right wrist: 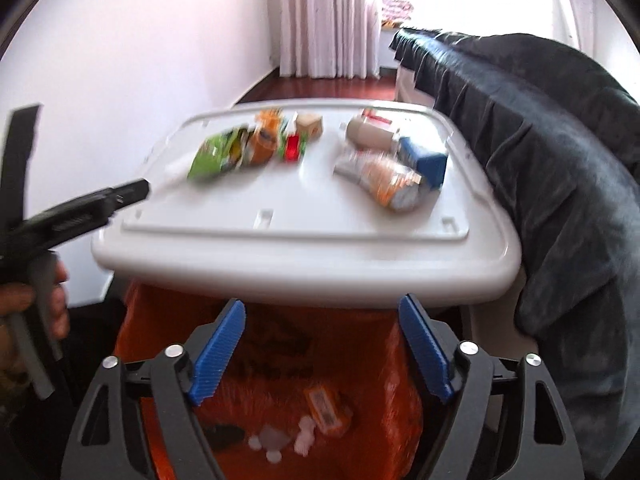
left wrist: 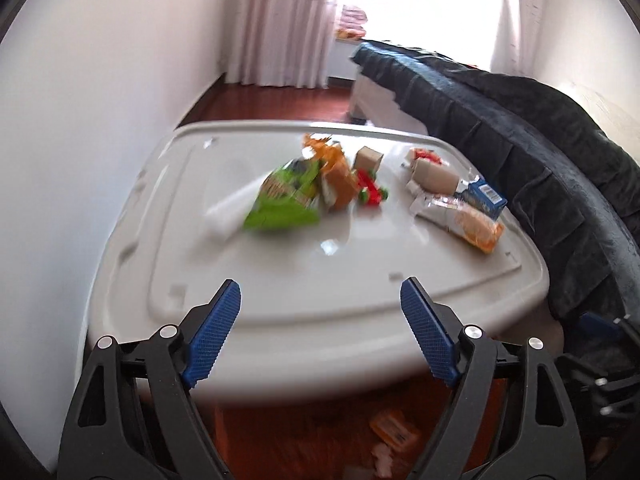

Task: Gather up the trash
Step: 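Grasp the green chip bag with the left tool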

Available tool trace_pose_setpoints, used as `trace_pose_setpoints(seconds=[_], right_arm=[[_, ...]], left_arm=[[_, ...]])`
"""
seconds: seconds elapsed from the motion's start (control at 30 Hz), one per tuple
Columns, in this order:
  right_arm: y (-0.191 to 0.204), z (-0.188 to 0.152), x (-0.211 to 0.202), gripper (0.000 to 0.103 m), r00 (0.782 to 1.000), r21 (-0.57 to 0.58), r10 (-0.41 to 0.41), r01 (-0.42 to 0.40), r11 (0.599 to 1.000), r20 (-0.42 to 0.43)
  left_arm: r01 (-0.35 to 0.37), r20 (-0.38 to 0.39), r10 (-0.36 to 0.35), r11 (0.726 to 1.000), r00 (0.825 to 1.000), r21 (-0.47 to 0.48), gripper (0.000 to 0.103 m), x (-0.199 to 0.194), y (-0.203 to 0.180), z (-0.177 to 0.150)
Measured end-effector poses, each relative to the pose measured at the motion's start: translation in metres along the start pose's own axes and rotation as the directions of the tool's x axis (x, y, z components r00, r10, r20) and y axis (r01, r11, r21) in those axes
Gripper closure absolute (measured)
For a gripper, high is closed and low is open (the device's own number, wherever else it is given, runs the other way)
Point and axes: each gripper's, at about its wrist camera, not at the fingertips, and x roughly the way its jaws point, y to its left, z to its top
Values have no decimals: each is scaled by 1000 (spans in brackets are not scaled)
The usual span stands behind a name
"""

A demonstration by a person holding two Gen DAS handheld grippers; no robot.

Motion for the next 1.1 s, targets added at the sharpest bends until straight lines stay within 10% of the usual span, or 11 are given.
trace_pose_setpoints(seconds=[0.67, 0.83, 1.1], right_arm=[[-24, 22, 27, 9, 1000, 66, 6, -8, 998, 30], [-19, 22, 25, 9, 999, 38, 3, -4, 999, 44], [-25, 25, 22, 9, 998, 52, -12, 9, 999, 68]], left_arm=[[-58, -24, 60, 996, 998, 74, 21, 140, 25, 67], [-76, -67, 85, 990, 994, 115, 54, 153, 26, 63], [-131, -54, 135, 989, 989, 61, 60, 130, 32, 53]])
